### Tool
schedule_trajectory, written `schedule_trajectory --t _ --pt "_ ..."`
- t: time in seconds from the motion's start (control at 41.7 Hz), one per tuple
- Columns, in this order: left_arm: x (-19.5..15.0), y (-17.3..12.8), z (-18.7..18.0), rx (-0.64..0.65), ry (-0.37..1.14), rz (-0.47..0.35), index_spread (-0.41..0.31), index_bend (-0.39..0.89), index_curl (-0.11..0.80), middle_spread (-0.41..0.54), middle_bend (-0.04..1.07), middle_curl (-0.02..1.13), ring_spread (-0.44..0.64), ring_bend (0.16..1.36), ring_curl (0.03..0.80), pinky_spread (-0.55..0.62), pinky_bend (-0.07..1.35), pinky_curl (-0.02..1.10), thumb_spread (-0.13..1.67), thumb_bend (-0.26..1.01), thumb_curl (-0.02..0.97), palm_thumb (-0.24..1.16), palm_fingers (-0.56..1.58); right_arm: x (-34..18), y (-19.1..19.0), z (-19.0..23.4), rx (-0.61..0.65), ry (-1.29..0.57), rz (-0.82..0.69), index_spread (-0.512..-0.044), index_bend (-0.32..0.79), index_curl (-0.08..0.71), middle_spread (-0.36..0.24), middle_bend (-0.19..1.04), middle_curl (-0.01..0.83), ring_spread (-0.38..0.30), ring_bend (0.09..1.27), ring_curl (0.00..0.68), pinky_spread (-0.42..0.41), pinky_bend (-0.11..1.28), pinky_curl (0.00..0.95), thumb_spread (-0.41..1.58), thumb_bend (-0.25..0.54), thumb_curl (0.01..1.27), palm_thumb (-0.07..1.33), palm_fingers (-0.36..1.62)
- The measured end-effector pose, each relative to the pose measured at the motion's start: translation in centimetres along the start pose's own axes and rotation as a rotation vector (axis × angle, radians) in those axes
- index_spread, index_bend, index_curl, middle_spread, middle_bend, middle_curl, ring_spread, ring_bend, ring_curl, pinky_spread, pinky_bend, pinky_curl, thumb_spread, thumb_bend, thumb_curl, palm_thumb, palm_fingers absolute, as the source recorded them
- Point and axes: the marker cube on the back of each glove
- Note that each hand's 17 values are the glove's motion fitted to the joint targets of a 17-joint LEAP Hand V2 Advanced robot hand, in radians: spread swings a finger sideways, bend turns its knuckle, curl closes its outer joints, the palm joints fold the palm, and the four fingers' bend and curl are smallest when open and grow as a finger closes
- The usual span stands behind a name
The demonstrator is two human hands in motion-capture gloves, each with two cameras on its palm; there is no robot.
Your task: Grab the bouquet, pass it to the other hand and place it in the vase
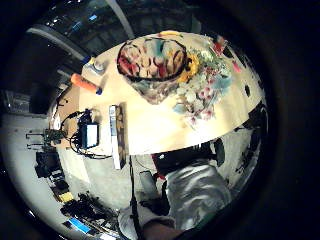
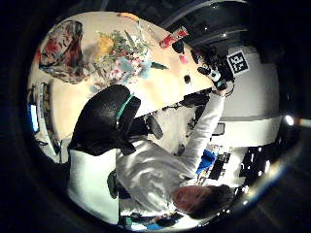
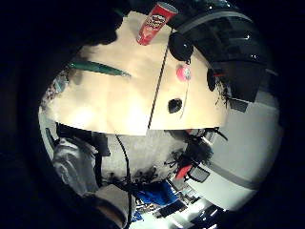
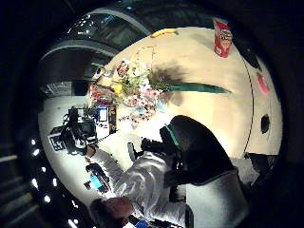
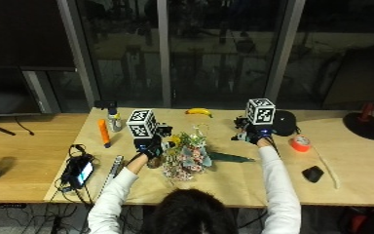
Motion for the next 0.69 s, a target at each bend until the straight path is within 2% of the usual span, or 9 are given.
schedule_trajectory --t 0.024,0.144,0.216,0.383,0.551,0.695 --pt "0.0 0.1 -0.1 -0.001 0.000 -0.001 0.023 0.16 0.045 0.102 0.23 0.06 0.13 0.42 0.077 0.17 0.25 0.05 0.42 0.17 0.067 0.28 0.40 0.0 -0.1 0.1 0.000 0.001 -0.002 -0.179 0.04 0.002 -0.010 0.29 0.081 0.001 0.41 0.080 0.120 0.38 0.081 0.41 0.231 0.08 0.38 0.47" --pt "-0.4 0.8 -0.8 0.002 0.002 -0.009 0.036 0.16 0.100 0.161 0.23 0.14 0.21 0.47 0.153 0.26 0.25 0.12 0.71 0.16 0.109 0.32 0.36 0.4 -1.2 0.8 -0.006 0.005 -0.023 -0.291 0.09 0.056 -0.021 0.33 0.152 0.001 0.46 0.165 0.184 0.40 0.165 0.68 0.236 0.13 0.45 0.42" --pt "-0.7 1.1 -1.0 0.010 -0.004 -0.016 0.040 0.16 0.125 0.182 0.23 0.17 0.24 0.49 0.174 0.30 0.25 0.15 0.81 0.15 0.129 0.33 0.35 0.5 -1.6 1.3 -0.021 0.007 -0.027 -0.328 0.11 0.077 -0.025 0.34 0.182 0.001 0.46 0.186 0.207 0.40 0.189 0.79 0.227 0.15 0.48 0.41" --pt "-1.4 1.2 -0.5 0.025 0.001 -0.023 0.043 0.16 0.172 0.205 0.22 0.21 0.28 0.50 0.201 0.34 0.25 0.19 0.96 0.11 0.169 0.35 0.32 1.2 -2.4 2.0 -0.041 0.022 -0.025 -0.370 0.12 0.111 -0.032 0.35 0.229 -0.003 0.46 0.214 0.231 0.40 0.226 0.93 0.185 0.19 0.52 0.39" --pt "-1.9 1.1 -0.3 0.026 0.048 -0.038 0.044 0.15 0.207 0.215 0.21 0.25 0.31 0.50 0.217 0.36 0.24 0.22 1.02 0.07 0.202 0.36 0.31 2.1 -2.7 1.5 -0.037 0.022 -0.008 -0.398 0.16 0.150 -0.058 0.33 0.261 -0.006 0.44 0.227 0.238 0.38 0.246 0.98 0.130 0.22 0.54 0.40" --pt "-2.2 0.9 0.0 0.026 0.058 -0.060 0.044 0.15 0.229 0.222 0.21 0.27 0.32 0.50 0.227 0.37 0.24 0.24 1.05 0.03 0.225 0.37 0.30 2.6 -3.1 1.6 -0.036 0.005 0.007 -0.404 0.13 0.167 -0.069 0.32 0.282 -0.007 0.44 0.241 0.241 0.37 0.262 1.01 0.091 0.24 0.57 0.40"
